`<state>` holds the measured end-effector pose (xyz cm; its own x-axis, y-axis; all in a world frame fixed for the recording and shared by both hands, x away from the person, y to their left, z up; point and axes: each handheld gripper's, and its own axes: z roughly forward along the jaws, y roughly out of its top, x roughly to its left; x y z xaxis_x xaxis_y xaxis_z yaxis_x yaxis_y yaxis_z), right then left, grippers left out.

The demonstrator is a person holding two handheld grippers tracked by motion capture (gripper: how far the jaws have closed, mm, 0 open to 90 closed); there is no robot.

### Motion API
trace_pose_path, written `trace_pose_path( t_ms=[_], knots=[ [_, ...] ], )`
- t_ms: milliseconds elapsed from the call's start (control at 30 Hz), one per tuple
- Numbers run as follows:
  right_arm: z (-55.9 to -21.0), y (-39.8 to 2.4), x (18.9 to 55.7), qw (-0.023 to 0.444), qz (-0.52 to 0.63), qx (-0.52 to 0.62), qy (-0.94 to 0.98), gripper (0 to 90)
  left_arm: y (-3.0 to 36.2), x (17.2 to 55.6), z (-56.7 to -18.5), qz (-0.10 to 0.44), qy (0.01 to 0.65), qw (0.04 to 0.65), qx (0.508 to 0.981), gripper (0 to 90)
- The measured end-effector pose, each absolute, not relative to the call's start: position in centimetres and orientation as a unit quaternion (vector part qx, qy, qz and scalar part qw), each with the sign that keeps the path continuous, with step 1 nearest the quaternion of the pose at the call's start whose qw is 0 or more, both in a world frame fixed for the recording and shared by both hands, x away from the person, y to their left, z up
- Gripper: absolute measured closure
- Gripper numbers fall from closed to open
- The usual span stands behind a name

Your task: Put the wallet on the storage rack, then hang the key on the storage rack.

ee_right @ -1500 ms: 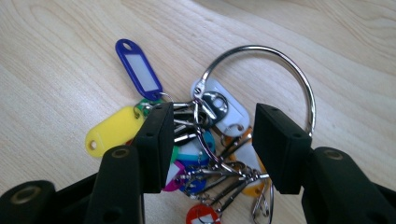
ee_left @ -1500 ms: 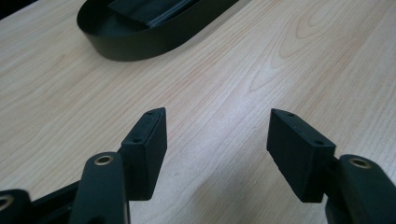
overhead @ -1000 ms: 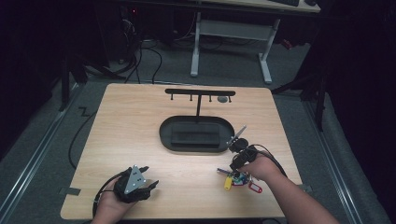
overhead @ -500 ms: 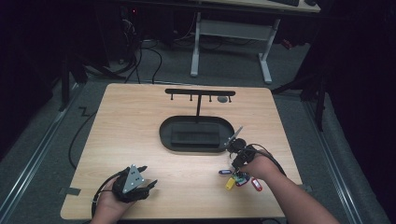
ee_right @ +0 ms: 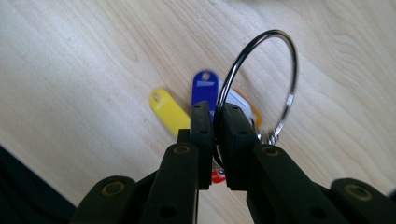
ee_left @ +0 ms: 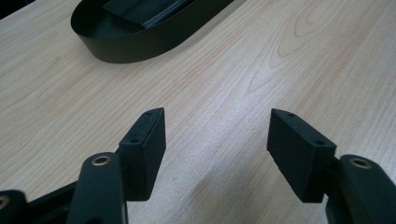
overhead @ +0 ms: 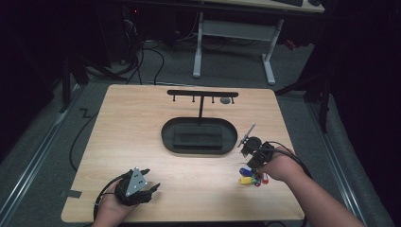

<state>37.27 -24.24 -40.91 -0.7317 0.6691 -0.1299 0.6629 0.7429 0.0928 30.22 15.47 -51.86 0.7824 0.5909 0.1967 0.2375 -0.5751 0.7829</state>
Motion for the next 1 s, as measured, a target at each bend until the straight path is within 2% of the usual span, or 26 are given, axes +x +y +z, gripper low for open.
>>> trace_pose_path(
  t_ms=[467, 1000],
  knots=[
    [-36.4, -24.4, 36.9, 0.114, 0.027, 0.356, 0.927, 84.9, 15.6, 30.2, -51.8, 0.232, 0.247, 0.391, 0.856, 37.9],
    [-31.8, -24.5, 37.2, 0.122, 0.07, 0.354, 0.925, 84.8, 15.8, 31.0, -52.2, 0.225, 0.258, 0.39, 0.855, 37.5]
  ],
)
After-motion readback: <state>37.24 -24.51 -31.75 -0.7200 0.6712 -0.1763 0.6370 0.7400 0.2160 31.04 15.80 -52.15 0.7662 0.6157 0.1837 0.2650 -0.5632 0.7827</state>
